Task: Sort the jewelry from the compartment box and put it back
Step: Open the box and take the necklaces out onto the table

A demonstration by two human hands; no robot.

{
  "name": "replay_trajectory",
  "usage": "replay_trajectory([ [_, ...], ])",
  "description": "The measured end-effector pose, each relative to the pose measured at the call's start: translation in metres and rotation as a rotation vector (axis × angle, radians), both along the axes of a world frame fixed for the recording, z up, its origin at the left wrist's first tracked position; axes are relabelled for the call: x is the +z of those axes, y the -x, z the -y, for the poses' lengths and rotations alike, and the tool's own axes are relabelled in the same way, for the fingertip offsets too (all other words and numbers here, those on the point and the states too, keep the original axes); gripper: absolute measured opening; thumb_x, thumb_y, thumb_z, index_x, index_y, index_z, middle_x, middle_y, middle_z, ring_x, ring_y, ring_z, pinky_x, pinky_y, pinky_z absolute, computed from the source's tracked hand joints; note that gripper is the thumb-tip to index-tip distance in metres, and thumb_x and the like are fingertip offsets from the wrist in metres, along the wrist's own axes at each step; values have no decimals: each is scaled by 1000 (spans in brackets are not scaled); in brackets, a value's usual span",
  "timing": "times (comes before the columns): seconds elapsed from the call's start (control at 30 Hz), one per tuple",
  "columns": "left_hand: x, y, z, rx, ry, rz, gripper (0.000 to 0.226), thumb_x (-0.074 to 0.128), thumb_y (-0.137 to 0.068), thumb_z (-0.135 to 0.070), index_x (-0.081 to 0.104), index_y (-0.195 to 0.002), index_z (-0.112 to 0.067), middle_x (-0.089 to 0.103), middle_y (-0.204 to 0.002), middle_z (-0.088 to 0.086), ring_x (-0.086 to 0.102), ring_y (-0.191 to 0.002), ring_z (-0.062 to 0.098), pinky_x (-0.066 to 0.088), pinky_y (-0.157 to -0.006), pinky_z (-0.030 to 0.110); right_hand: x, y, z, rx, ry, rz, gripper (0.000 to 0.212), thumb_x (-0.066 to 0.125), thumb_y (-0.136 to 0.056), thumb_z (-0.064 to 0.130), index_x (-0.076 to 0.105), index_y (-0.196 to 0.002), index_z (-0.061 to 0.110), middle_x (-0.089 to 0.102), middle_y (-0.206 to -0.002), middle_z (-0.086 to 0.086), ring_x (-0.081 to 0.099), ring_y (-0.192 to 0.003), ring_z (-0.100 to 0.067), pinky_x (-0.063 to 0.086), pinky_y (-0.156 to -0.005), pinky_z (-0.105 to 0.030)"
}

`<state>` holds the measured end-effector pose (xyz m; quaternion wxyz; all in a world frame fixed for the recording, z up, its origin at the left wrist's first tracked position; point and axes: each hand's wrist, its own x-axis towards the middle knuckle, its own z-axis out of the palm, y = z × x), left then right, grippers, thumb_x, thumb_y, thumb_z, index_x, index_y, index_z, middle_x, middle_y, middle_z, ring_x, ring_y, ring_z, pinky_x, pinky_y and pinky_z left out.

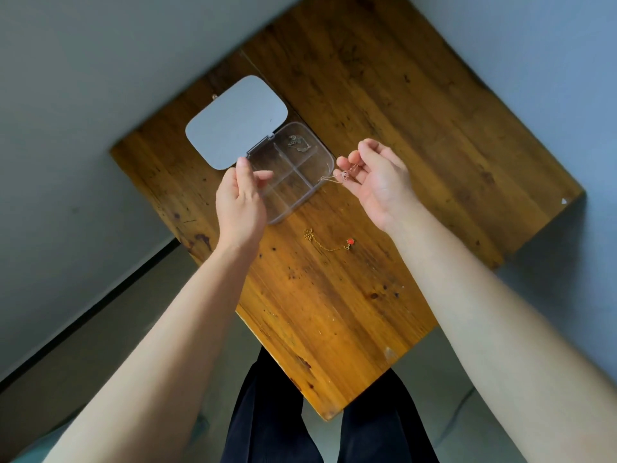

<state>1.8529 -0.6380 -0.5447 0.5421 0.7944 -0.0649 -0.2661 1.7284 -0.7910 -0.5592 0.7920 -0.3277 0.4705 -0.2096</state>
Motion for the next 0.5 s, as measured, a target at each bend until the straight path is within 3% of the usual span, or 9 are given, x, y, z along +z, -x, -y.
replay_trajectory([
  [0.07,15,5,10,8,108,-108,40,32,-106,-42,54,-80,-20,67,-75,3,68,-77,19,55,-86,40,7,9,7,-90,-50,2,12,55,-101,10,61,-112,11,66,-85,-8,72,-78,-18,61,-79,-36],
  [0.17,39,8,29,95,233,-294,39,37,-105,-41,45,-74,-18,41,-52,-6,43,-50,10,55,-72,38,18,25,18,-219,-106,-13,15,54,-102,9,64,-113,11,63,-80,-7,67,-70,-16,60,-73,-34],
  [0.3,68,8,49,181,520,-620,46,47,-103,-38,51,-62,-19,32,-51,-4,28,-46,11,41,-53,29,32,49,35,-361,-189,43,19,53,-102,11,68,-115,13,60,-68,-3,57,-57,-13,53,-59,-27],
  [0.4,81,13,60,140,650,-703,48,49,-103,-36,51,-58,-18,33,-50,-3,29,-45,11,40,-49,28,42,63,46,-386,-183,89,18,54,-102,12,69,-112,13,62,-65,-3,57,-53,-12,50,-56,-24],
  [0.5,84,22,72,101,660,-741,45,52,-102,-36,49,-61,-17,33,-52,-3,30,-45,12,40,-50,28,47,74,57,-374,-119,65,18,58,-99,13,72,-110,14,66,-67,-2,60,-55,-12,52,-58,-25],
])
